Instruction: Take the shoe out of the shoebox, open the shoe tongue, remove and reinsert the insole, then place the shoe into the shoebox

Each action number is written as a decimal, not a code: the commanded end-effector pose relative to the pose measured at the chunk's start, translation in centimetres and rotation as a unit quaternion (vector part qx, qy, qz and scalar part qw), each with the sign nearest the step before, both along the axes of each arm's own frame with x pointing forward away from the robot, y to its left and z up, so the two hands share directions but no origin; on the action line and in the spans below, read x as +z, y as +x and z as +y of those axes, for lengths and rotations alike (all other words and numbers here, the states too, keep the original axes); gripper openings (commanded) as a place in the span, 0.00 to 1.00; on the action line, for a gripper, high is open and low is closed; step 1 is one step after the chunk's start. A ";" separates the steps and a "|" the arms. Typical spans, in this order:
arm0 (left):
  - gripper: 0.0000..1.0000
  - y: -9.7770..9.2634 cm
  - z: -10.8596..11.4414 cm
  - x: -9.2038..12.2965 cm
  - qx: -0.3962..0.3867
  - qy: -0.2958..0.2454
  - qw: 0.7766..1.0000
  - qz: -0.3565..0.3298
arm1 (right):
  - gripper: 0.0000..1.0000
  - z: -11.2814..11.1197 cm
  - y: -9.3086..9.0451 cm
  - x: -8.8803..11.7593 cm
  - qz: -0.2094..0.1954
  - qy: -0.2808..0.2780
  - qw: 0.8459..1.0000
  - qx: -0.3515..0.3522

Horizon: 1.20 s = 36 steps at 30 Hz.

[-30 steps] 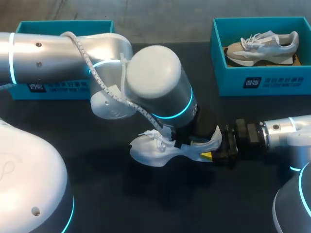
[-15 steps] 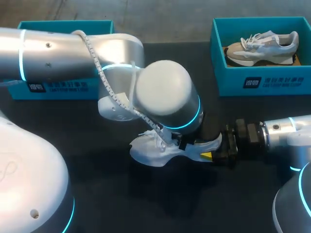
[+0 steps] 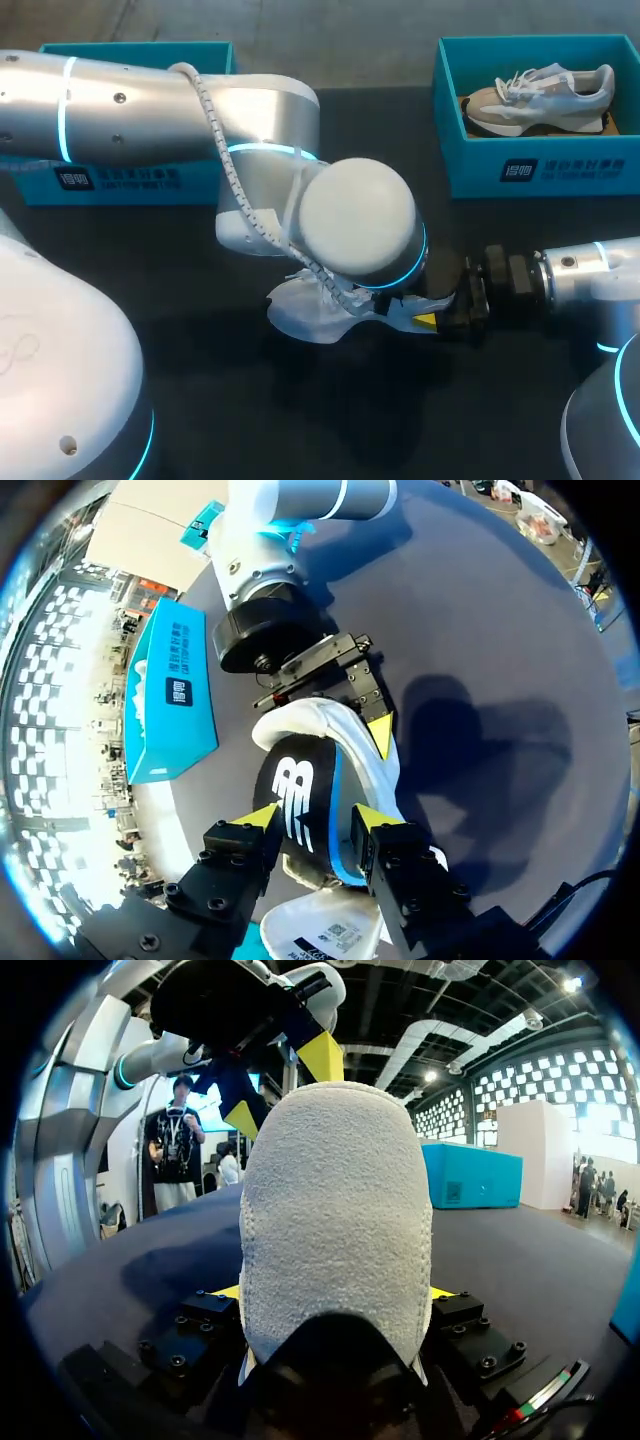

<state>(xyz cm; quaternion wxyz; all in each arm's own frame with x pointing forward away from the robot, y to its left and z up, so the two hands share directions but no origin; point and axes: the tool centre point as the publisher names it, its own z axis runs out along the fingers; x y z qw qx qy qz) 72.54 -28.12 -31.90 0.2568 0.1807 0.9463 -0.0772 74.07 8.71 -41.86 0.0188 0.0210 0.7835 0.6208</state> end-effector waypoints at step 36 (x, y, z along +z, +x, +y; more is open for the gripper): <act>0.34 1.4 -0.8 -1.0 0.046 0.008 0.998 -0.049 | 0.00 0.1 -0.1 -0.2 -0.001 -0.001 1.000 -0.001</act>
